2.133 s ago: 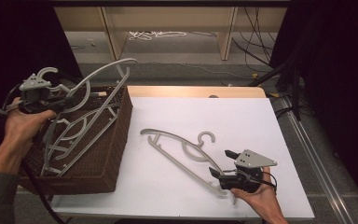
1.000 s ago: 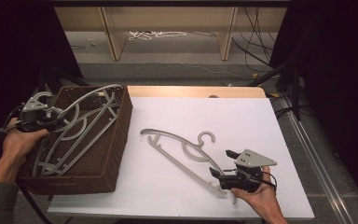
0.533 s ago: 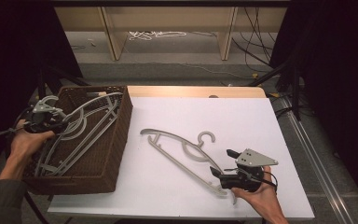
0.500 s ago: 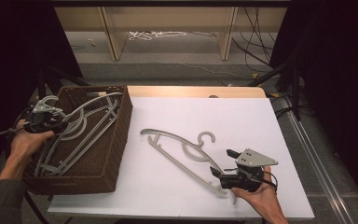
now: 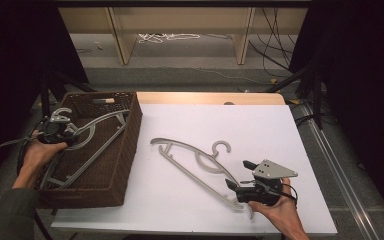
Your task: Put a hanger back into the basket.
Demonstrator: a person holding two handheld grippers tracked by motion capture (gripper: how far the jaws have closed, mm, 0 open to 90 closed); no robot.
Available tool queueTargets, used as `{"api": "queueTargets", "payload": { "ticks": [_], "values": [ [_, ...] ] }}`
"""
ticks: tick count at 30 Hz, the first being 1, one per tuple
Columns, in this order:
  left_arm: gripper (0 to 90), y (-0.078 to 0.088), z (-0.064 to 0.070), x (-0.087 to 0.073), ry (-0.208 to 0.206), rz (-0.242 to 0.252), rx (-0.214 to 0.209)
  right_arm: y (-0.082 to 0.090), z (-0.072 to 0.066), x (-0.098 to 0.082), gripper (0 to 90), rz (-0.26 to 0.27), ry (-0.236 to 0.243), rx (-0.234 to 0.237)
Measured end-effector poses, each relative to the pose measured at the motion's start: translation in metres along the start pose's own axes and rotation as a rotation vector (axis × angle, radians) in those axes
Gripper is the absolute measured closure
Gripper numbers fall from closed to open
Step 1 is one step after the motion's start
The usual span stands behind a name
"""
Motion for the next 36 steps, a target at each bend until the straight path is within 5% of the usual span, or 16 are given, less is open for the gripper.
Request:
{"api": "queueTargets", "payload": {
  "ticks": [1,5,8,11,17,21,25,36],
  "values": [
    [71.7,0.001,-0.003,0.0,-0.004,0.003,-0.005,0.0,0.0,0.0,18.6,-0.003,0.0,-0.001],
    [59.1,0.013,-0.011,0.006,0.142,0.054,0.06,0.0,-0.001,-0.001,18.6,-0.006,-0.001,-0.001],
    [51.4,0.022,-0.014,0.015,0.165,0.092,0.073,-0.001,-0.001,0.0,18.6,0.002,-0.004,0.003],
    [45.3,0.04,-0.005,0.036,0.229,0.192,0.07,-0.001,0.0,-0.001,18.6,0.0,-0.001,-0.002],
    [33.4,0.062,0.022,0.063,0.282,0.3,0.041,0.0,-0.001,0.0,18.5,0.004,-0.005,-0.001],
    [28.1,0.073,0.042,0.078,0.27,0.345,0.021,0.0,0.0,-0.001,18.2,0.005,-0.005,-0.006],
    [26.4,0.085,0.078,0.098,0.25,0.409,-0.039,0.0,0.0,-0.001,17.9,0.006,-0.005,-0.01],
    [24.8,0.096,0.124,0.115,0.235,0.493,-0.142,-0.001,0.0,-0.002,17.8,0.008,-0.005,-0.013]
  ]
}}
Point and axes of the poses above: each handheld gripper's, and its own axes: y roughly backward along the jaws, x roughly out of its top, z roughly to its right, the point moved 10 cm from there along -y, roughly forward along the jaws, and after that the axes turned 12 degrees about z, right-handed, at the moved point
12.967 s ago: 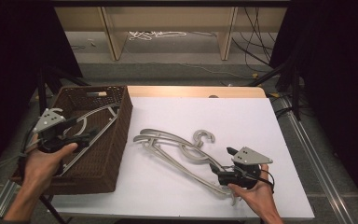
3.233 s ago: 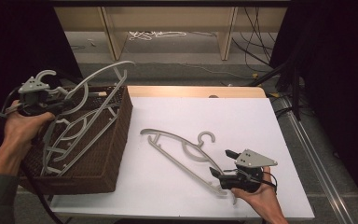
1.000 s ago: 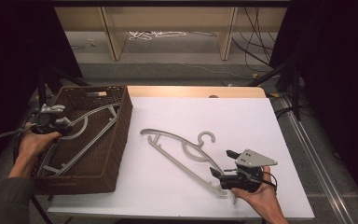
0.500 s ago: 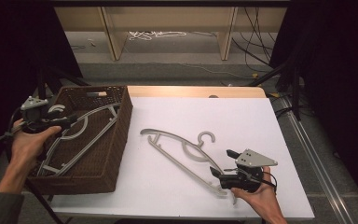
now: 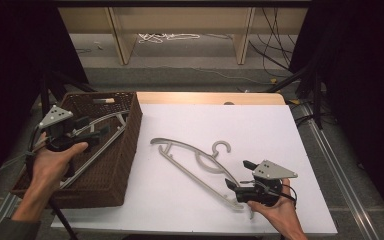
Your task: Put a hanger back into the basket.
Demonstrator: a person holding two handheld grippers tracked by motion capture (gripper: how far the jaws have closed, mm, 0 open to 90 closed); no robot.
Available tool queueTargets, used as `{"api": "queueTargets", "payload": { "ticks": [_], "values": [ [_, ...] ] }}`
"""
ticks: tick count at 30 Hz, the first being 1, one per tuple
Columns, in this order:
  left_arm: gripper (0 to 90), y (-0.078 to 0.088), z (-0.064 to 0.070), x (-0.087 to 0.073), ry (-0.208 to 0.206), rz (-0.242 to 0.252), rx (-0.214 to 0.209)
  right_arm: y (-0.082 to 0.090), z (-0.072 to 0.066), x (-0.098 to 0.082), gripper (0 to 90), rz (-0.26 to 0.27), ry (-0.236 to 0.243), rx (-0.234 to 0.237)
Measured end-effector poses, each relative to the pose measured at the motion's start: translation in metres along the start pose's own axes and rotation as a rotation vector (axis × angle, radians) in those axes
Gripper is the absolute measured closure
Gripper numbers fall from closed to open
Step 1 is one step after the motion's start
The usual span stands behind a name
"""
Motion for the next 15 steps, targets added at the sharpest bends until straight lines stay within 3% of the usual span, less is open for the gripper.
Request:
{"api": "queueTargets", "payload": {
  "ticks": [8,10,12,14,15],
  "values": [
    [21.7,0.0,0.03,-0.001,0.04,0.053,-0.086,-0.001,-0.001,-0.001,17.8,-0.002,-0.001,0.004],
    [21.0,0.0,0.046,-0.003,0.075,0.07,-0.143,-0.001,-0.002,-0.001,17.7,-0.005,-0.004,0.006],
    [20.4,0.0,0.058,-0.006,0.068,0.076,-0.155,-0.001,-0.002,-0.001,17.7,-0.005,-0.005,0.005],
    [19.7,0.0,0.062,-0.007,0.076,0.075,-0.157,-0.002,-0.002,-0.001,17.7,-0.005,-0.007,0.007],
    [19.2,-0.002,0.071,-0.008,0.051,0.093,-0.191,-0.002,-0.003,-0.001,17.7,-0.006,-0.015,0.011]
  ]
}}
Point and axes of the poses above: each handheld gripper's, and its own axes: y roughly backward along the jaws, x roughly out of its top, z roughly to its right, the point moved 10 cm from there along -y, roughly forward along the jaws, and after that the axes turned 12 degrees about z, right-handed, at the moved point
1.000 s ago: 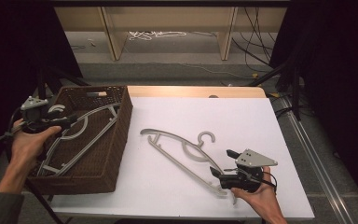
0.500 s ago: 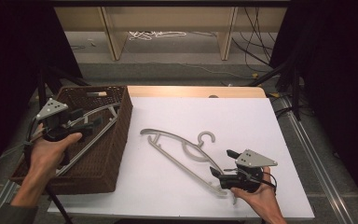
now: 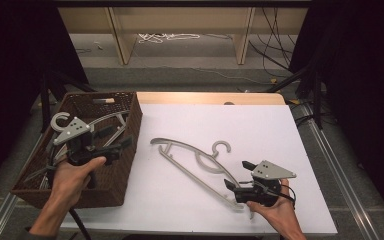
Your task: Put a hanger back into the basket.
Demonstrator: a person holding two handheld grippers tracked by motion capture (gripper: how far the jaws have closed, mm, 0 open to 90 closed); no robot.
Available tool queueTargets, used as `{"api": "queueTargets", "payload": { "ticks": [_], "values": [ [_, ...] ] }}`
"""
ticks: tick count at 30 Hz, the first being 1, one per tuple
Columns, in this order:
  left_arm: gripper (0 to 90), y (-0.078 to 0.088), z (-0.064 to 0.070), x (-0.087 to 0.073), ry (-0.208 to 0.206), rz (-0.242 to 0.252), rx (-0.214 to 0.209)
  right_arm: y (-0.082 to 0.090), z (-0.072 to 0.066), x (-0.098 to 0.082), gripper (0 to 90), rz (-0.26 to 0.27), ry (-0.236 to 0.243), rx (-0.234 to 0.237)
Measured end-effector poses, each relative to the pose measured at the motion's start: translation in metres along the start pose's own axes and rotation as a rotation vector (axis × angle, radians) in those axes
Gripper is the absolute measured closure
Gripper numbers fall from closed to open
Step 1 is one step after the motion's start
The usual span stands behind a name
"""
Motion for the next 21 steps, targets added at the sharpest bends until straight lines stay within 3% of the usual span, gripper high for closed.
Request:
{"api": "queueTargets", "payload": {
  "ticks": [5,8,9,15,16,17,21],
  "values": [
    [18.2,-0.002,0.013,-0.009,-0.042,-0.006,-0.026,0.0,0.001,-0.001,17.7,0.003,-0.008,0.001],
    [17.7,-0.006,0.026,-0.022,-0.076,0.003,-0.075,-0.001,0.003,0.0,17.7,0.019,-0.001,-0.009],
    [17.3,-0.007,0.03,-0.025,-0.061,0.003,-0.08,0.0,0.004,0.0,17.7,0.019,-0.004,-0.008],
    [16.1,-0.006,0.044,-0.04,-0.08,0.004,-0.109,0.0,0.005,0.0,17.5,0.021,-0.015,-0.006],
    [15.9,-0.006,0.051,-0.048,-0.064,0.002,-0.121,0.0,0.004,-0.001,17.5,0.016,-0.024,-0.01],
    [15.7,-0.006,0.052,-0.052,-0.088,0.002,-0.134,0.0,0.004,-0.001,17.5,0.014,-0.021,-0.009],
    [15.7,-0.004,0.059,-0.065,-0.07,-0.001,-0.145,0.0,0.002,-0.001,17.5,0.011,-0.018,-0.002]
  ]
}}
Point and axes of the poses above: each handheld gripper's, and its own axes: y roughly backward along the jaws, x roughly out of its top, z roughly to its right, the point moved 10 cm from there along -y, roughly forward along the jaws, and after that the axes turned 12 degrees about z, right-handed, at the moved point
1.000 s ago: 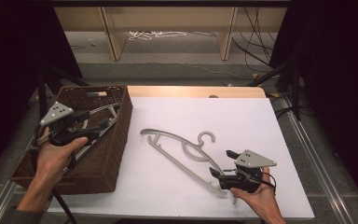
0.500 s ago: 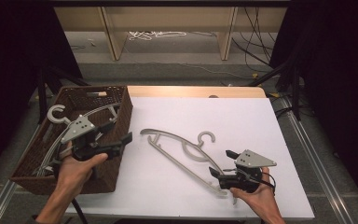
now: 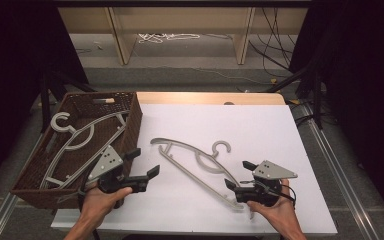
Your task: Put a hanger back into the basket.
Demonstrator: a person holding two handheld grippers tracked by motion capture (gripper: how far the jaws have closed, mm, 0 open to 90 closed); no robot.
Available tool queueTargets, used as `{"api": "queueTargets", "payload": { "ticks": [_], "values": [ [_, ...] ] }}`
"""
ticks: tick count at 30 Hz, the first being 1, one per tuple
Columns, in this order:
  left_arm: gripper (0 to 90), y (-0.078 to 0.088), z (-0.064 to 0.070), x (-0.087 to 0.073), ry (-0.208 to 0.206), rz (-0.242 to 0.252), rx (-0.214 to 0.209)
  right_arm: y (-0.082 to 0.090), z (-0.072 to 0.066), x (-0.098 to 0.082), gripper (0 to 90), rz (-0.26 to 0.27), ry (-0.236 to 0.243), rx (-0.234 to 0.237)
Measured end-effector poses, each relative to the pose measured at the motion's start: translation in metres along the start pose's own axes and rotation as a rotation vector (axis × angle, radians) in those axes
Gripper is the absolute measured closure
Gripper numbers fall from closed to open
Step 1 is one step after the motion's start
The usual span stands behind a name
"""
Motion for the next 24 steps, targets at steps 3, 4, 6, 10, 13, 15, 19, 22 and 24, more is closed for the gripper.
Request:
{"api": "queueTargets", "payload": {
  "ticks": [3,4,6,10,13,15,19,22,24],
  "values": [
    [15.7,0.001,0.005,-0.01,-0.029,0.003,-0.02,0.0,0.001,0.0,17.5,0.005,0.006,-0.003],
    [15.7,0.003,0.009,-0.018,-0.024,-0.003,-0.024,0.0,0.001,0.0,17.5,0.003,0.009,-0.003],
    [15.7,0.004,0.011,-0.023,-0.037,-0.008,-0.033,-0.001,0.002,0.0,17.5,0.006,0.012,-0.006],
    [15.8,0.005,0.009,-0.028,-0.065,-0.001,-0.021,-0.002,0.002,-0.002,17.5,-0.009,0.017,-0.005],
    [15.8,0.008,0.008,-0.038,-0.051,-0.019,-0.012,-0.005,0.002,-0.003,17.5,-0.02,0.023,-0.006],
    [15.8,0.009,0.007,-0.04,-0.056,-0.024,-0.011,-0.008,0.001,-0.003,17.4,-0.03,0.025,0.003],
    [15.9,0.013,0.002,-0.042,-0.056,-0.018,0.002,-0.017,0.002,-0.007,17.3,-0.073,0.038,0.005],
    [15.8,0.015,0.004,-0.042,-0.05,-0.02,0.0,-0.025,0.003,-0.01,17.0,-0.108,0.059,0.01],
    [15.9,0.015,0.005,-0.042,-0.051,-0.016,0.002,-0.03,0.004,-0.013,16.8,-0.148,0.063,0.014]
  ]
}}
Point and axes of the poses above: each handheld gripper's, and its own axes: y roughly backward along the jaws, x roughly out of its top, z roughly to its right, the point moved 10 cm from there along -y, roughly forward along the jaws, and after that the axes turned 12 degrees about z, right-handed, at the moved point
